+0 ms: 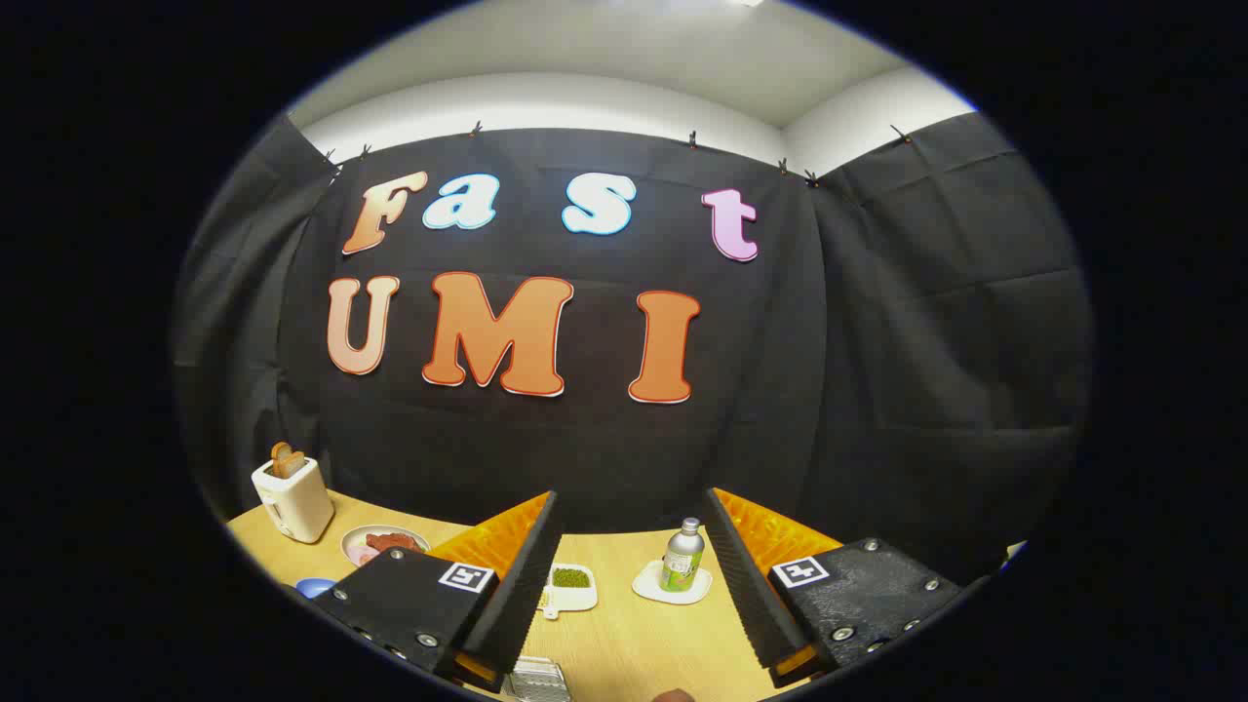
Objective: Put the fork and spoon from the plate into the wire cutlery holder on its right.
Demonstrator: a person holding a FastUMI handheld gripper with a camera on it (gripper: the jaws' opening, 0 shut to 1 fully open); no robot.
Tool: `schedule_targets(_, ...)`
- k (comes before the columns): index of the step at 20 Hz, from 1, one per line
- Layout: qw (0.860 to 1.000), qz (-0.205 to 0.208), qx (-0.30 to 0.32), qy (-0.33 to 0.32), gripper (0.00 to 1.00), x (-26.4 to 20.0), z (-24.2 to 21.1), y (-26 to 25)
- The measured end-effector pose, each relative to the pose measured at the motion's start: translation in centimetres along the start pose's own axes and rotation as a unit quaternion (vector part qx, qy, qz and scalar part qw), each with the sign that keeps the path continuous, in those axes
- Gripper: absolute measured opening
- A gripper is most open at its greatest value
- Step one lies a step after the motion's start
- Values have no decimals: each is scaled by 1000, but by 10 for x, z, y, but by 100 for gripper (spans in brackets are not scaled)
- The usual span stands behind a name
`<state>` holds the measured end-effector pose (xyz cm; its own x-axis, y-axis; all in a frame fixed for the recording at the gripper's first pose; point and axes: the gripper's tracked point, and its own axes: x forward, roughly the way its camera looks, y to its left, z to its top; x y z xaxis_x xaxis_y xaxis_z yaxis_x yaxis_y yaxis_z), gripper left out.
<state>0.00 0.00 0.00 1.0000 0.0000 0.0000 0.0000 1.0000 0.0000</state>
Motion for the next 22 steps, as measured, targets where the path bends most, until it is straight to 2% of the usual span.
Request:
schedule_targets(7, 1000, -2, 28, -10, 88, 2, 18, 21)
schedule_targets(12, 999, 13, 34, -10, 88, 1, 28, 39)
schedule_targets(22, 999, 38, 17, 8, 88, -8, 23, 80)
